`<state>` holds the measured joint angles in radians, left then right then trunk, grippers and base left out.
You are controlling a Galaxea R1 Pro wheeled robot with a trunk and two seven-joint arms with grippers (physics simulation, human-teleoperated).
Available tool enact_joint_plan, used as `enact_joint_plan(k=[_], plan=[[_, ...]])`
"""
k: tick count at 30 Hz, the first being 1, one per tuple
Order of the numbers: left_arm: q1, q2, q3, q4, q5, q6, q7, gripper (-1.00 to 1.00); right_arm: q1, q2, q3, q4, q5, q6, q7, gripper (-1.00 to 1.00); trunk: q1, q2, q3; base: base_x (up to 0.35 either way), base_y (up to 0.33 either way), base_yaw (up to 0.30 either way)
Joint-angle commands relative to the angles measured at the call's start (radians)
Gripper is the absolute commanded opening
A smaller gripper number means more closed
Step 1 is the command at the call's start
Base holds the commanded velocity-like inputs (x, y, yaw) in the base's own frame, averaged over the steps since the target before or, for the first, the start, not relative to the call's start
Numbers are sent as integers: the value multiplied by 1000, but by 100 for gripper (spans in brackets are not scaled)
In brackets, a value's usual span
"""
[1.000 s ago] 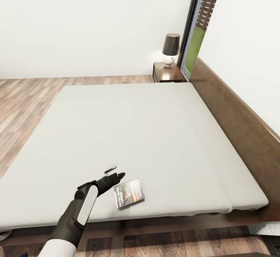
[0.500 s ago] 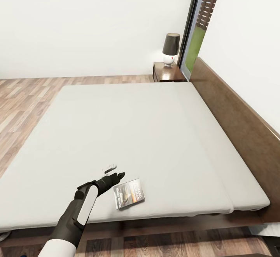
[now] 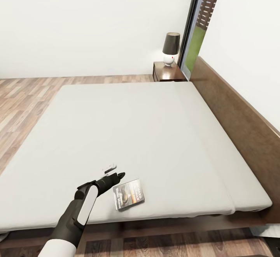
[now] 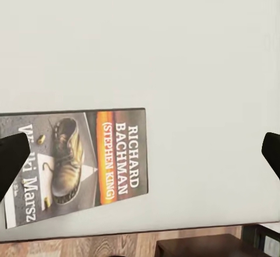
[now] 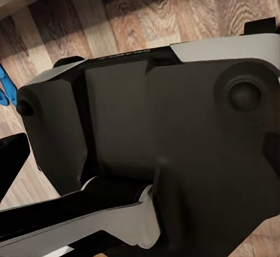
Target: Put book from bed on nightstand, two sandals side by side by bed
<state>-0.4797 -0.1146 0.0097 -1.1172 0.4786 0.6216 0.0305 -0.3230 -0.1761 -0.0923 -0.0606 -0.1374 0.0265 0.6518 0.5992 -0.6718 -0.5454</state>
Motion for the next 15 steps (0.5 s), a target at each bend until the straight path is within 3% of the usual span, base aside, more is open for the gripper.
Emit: enact_joint_plan(k=[1,15], plan=[[0,0,1,-1,7,5,3,100,-1,0,-7,1,-1,3,5,100,4,-8,-4,0,0,0],[0,0,1,-1,7,6,3,100,-1,0,-7,1,-1,3,5,100,58,-106,-48,0,0,0]])
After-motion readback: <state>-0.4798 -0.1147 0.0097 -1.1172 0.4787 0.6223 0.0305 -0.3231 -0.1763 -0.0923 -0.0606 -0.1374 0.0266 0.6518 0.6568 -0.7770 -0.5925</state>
